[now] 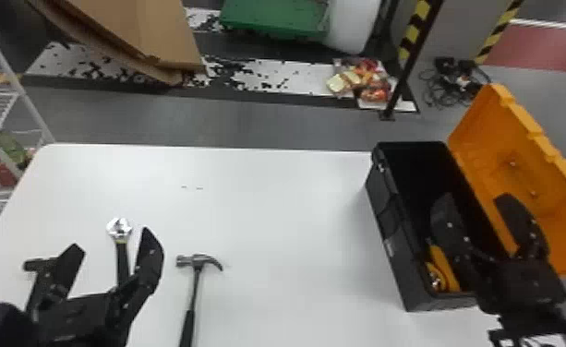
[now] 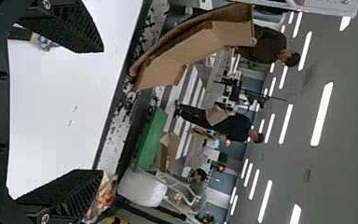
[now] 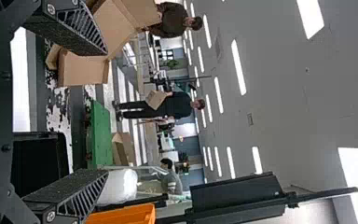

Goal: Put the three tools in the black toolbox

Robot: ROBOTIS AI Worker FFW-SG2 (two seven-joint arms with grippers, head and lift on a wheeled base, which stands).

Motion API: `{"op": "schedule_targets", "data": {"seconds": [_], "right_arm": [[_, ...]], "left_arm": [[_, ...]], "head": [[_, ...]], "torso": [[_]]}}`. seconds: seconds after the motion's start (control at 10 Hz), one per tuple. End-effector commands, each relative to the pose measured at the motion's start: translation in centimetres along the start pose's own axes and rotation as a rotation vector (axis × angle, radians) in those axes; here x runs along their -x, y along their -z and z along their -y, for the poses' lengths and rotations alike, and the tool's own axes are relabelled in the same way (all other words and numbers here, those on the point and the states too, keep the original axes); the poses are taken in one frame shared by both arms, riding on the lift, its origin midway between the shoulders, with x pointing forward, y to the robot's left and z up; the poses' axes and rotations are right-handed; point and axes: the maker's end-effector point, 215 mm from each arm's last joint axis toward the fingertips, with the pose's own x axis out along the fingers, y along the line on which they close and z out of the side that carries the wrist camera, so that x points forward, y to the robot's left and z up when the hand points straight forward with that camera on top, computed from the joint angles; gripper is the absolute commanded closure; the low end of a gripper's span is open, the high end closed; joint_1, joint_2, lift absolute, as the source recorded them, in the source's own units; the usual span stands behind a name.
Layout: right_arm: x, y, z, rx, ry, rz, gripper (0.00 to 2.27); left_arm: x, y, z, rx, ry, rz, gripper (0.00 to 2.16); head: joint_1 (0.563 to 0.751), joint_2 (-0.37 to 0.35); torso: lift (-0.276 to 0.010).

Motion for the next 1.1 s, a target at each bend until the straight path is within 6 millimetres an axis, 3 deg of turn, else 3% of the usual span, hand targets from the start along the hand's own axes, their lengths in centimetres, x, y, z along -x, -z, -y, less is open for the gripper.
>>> {"op": "schedule_targets", "data": {"seconds": [0.0,0.1,0.3,0.4,0.7,1.0], "right_arm": [[0.0,0.0,0.0,-0.001,0.000,0.000,0.10],[0.0,0.0,0.0,-0.001,-0.001,0.000,0.10],[0.0,0.0,0.1,0.001,-0.001,-0.001,0.10],[-0.1,0.0,0.1,-0.001,0.000,0.001,0.10],[-0.1,0.0,0.0,0.001,-0.003,0.000,0.10],[-0.1,0.0,0.0,0.001,-0.004,0.000,0.10]], "left_arm": [[0.0,4.4,2.5,-0.031,0.005,-0.145,0.08],[0.3,6.0,2.8,-0.054,-0.001,-0.212,0.08],[0.2,6.4,2.3,-0.098,0.006,-0.295,0.08],[0.6,8.3,1.8,-0.127,0.019,-0.404,0.08],[3.6,12.3,0.3,-0.232,0.053,-0.722,0.08],[4.6,13.2,0.0,-0.313,0.086,-0.863,0.08]], "head": [[0.695,-0.133],[0.695,-0.164],[0.695,-0.202],[0.695,-0.209],[0.695,-0.211],[0.695,-0.216]], "torso": [[-0.055],[-0.055],[-0.055],[-0.055],[-0.055],[-0.055]]}}
